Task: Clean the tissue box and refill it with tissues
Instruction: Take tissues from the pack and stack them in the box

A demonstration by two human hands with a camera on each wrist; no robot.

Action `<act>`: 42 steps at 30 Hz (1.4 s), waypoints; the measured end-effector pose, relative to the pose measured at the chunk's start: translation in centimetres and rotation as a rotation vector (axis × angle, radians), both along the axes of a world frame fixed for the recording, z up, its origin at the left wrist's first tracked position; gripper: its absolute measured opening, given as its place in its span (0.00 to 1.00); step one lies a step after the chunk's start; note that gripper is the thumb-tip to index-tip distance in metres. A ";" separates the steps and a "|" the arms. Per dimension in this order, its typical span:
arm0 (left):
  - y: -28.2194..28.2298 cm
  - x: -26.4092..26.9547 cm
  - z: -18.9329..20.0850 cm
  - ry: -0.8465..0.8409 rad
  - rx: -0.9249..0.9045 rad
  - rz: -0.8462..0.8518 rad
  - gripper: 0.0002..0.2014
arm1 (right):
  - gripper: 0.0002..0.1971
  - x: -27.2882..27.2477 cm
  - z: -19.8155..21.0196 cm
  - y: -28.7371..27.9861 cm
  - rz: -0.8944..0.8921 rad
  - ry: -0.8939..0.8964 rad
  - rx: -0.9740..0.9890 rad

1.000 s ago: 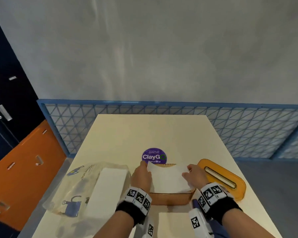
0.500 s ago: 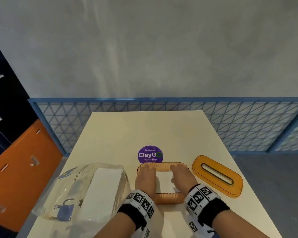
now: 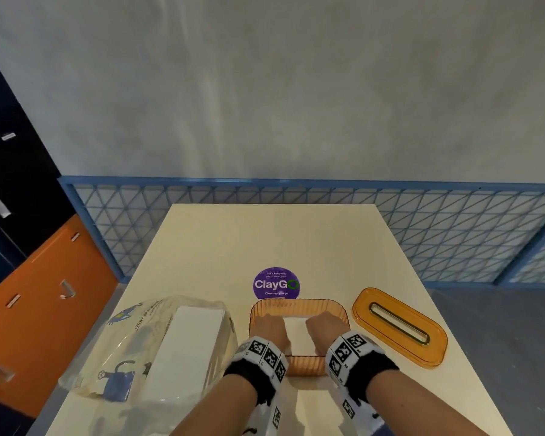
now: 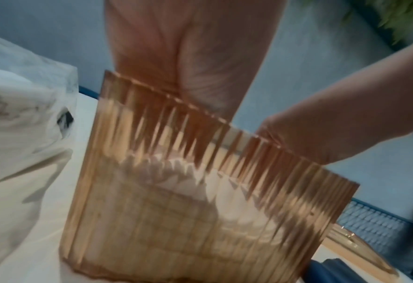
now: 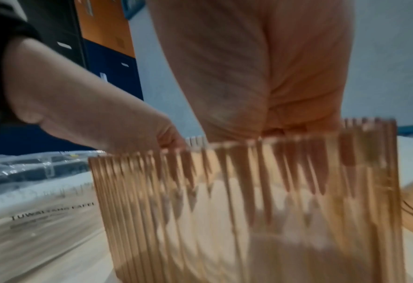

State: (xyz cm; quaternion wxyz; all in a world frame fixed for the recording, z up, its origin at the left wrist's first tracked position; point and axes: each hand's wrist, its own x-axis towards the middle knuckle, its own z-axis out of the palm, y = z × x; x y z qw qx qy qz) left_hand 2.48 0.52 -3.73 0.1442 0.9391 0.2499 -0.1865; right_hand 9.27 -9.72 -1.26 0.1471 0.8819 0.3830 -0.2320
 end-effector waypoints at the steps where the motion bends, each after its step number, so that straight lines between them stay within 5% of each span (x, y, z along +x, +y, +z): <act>1: 0.0 -0.6 0.5 -0.159 -0.030 0.042 0.16 | 0.17 0.2 0.1 -0.2 0.001 -0.040 0.055; 4: 1.3 -2.9 1.5 -0.689 -0.143 0.230 0.17 | 0.18 1.1 0.5 -1.4 -0.057 -0.166 0.295; 6: 3.2 -4.7 1.4 -0.878 -0.092 0.409 0.16 | 0.20 1.8 0.6 -2.7 -0.115 -0.235 0.414; 8: 5.2 -6.4 0.8 -0.760 0.013 0.578 0.17 | 0.21 2.3 0.4 -3.8 -0.200 -0.233 0.498; 10: 6.6 -7.8 0.0 -0.461 0.100 0.667 0.21 | 0.24 2.3 -0.1 -4.4 -0.269 -0.147 0.564; 14: 7.0 -9.3 -1.5 -0.220 0.183 0.604 0.31 | 0.29 2.1 -0.5 -4.3 -0.358 -0.037 0.638; 21: 7.2 -9.5 -2.0 -0.215 0.196 0.575 0.28 | 0.20 3.6 0.1 -4.5 -0.519 0.064 0.527; 32: 7.2 -9.9 -1.0 -0.274 0.076 0.598 0.17 | 0.18 3.2 0.0 -4.9 -0.478 0.067 0.484; 42: 7.3 -10.3 -0.3 -0.328 -0.003 0.640 0.17 | 0.19 2.9 0.3 -5.1 -0.436 0.076 0.462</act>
